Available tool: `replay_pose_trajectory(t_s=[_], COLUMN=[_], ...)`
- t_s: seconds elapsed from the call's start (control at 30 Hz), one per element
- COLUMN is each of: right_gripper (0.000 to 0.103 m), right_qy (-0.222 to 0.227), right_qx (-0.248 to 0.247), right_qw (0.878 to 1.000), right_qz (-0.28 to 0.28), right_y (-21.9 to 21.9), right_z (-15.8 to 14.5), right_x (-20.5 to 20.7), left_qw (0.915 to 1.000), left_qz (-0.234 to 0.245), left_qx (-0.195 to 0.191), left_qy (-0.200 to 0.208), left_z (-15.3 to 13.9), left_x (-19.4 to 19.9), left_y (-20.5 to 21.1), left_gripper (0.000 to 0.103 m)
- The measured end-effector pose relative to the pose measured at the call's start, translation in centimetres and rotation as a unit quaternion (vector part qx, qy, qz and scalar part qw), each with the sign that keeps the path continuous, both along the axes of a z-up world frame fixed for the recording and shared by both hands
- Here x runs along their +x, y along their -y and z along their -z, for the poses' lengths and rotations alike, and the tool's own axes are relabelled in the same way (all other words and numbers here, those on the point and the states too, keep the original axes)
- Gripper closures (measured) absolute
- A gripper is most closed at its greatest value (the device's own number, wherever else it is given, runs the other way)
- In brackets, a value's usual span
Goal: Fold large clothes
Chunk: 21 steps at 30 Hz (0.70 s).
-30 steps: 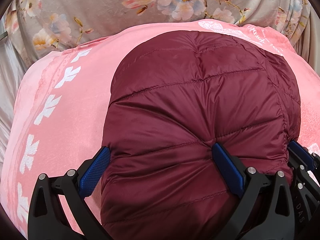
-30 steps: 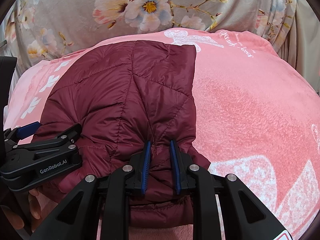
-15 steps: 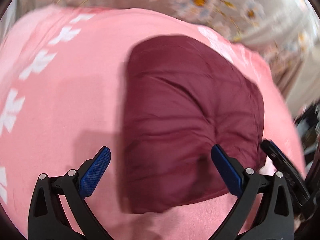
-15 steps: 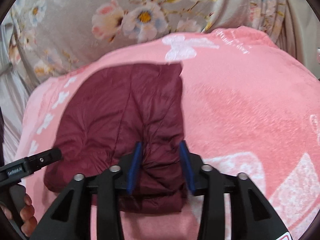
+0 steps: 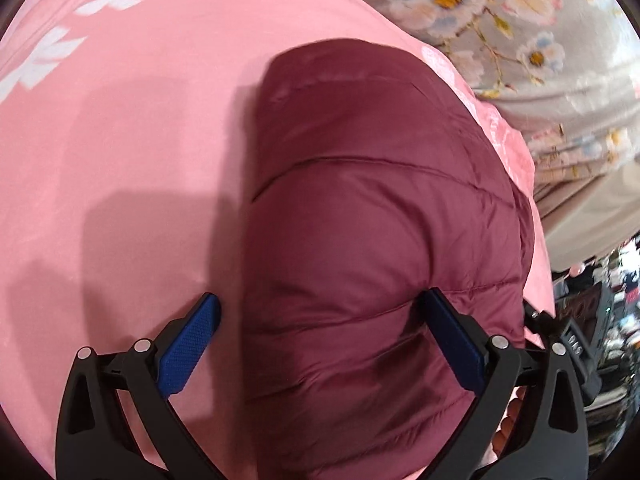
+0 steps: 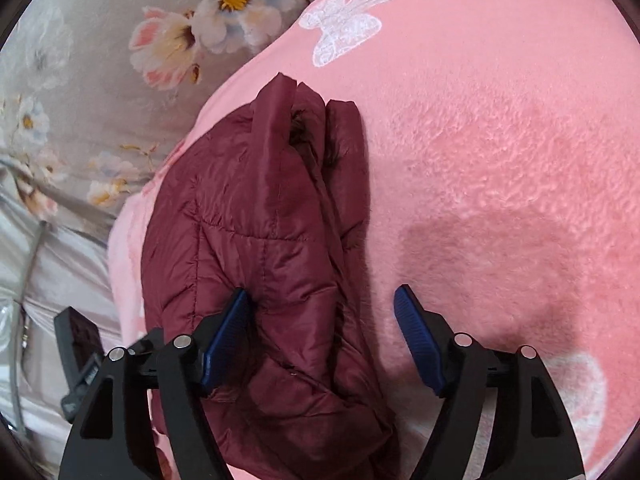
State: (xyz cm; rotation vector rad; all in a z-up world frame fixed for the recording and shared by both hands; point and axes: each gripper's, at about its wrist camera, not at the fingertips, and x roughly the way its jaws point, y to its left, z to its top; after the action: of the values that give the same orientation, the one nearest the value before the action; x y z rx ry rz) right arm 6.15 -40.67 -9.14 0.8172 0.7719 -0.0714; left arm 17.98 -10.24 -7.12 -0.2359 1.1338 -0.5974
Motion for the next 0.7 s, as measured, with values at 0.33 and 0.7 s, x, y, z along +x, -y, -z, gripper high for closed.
replay_pose_trajectory(t_s=[0.33, 0.7], right_gripper=[0.083, 0.087], right_qy=[0.029, 0.176], right_qx=[-0.057, -0.218], right_qw=[0.998, 0.959], right_qz=[-0.021, -0.041], right_y=[-2.6, -9.6], right_z=[-2.3, -13.7], right_x=[0.6, 3.2], left_qw=[0.9961, 0.9678], left_qz=[0.046, 0.084], left_qx=[0.022, -0.009], left_qy=[0.072, 0.237], left_z=[-2.6, -12.8], left_x=[-0.8, 1.0], left_y=[2.1, -2.1], left_gripper=[0.043, 0.062])
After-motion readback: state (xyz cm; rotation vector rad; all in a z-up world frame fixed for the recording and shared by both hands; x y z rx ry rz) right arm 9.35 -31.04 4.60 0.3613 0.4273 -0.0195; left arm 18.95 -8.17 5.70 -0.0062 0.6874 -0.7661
